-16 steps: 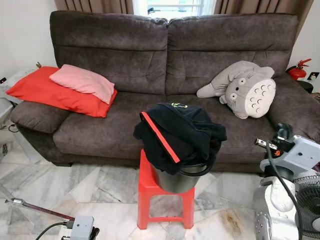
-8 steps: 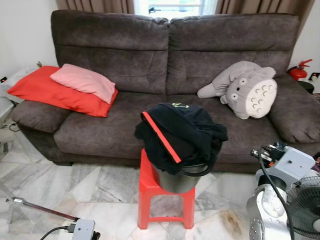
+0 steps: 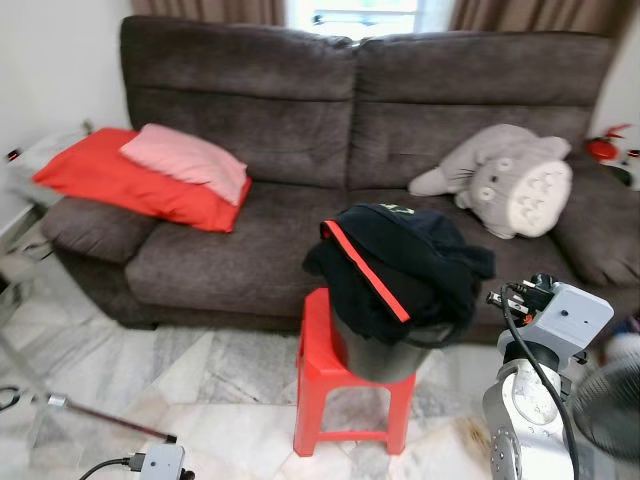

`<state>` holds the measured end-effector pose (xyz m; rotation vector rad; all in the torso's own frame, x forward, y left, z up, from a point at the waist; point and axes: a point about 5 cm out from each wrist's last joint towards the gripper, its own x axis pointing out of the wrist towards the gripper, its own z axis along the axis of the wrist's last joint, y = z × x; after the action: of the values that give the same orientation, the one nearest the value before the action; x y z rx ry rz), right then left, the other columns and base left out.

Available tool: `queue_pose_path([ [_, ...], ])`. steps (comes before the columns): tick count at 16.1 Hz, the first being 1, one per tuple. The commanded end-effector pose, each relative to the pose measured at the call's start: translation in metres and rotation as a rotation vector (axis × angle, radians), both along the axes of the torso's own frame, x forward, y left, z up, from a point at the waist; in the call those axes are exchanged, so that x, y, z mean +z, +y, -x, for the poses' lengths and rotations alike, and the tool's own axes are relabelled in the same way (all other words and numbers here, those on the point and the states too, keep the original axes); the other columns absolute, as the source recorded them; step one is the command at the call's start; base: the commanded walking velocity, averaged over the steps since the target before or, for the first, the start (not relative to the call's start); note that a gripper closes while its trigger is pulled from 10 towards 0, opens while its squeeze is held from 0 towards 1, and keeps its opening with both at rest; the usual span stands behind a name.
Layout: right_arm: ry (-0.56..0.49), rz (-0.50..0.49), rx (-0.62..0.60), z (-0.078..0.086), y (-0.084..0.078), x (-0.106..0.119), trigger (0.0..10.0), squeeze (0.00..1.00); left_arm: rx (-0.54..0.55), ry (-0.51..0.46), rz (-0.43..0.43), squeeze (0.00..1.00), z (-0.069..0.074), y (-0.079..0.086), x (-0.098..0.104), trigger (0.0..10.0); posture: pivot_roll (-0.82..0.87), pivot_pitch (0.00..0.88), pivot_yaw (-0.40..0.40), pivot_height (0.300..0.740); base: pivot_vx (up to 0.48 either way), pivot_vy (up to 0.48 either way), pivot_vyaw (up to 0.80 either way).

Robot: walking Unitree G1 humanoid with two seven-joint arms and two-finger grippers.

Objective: Hang hanger

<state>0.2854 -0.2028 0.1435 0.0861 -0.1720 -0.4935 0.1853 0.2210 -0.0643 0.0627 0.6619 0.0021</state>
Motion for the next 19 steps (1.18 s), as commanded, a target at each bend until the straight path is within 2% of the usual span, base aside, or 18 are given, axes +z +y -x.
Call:
queue_pose_path([
  [1,0.013,0.000,-0.006,0.000,-0.002,0.000,10.0,0.00,0.006,0.026,0.010,0.00,0.006,-0.001,-0.004,10.0,-0.04,0.000,-0.002,0.740,0.000,0.424,0.00],
  [3,0.015,-0.003,0.004,-0.001,-0.001,0.000,10.0,0.00,0.007,0.024,0.013,0.00,0.005,-0.001,-0.004,10.0,-0.04,0.000,-0.003,0.740,0.000,0.397,0.00],
  [10,0.013,0.009,0.013,-0.001,0.000,0.002,10.0,0.00,-0.010,0.053,0.038,0.00,0.010,-0.005,-0.007,10.0,-0.04,0.003,-0.007,0.740,0.000,0.000,0.00],
  [13,0.012,0.009,0.020,-0.001,0.003,0.002,10.0,0.00,-0.006,0.082,0.043,0.00,0.015,-0.001,-0.010,10.0,-0.04,0.010,-0.003,0.740,0.000,0.000,0.00],
  [19,0.015,0.006,0.022,-0.001,0.003,0.001,10.0,0.00,0.002,0.098,0.052,0.00,0.016,0.001,-0.011,10.0,-0.04,0.012,-0.002,0.740,0.084,0.000,0.00],
])
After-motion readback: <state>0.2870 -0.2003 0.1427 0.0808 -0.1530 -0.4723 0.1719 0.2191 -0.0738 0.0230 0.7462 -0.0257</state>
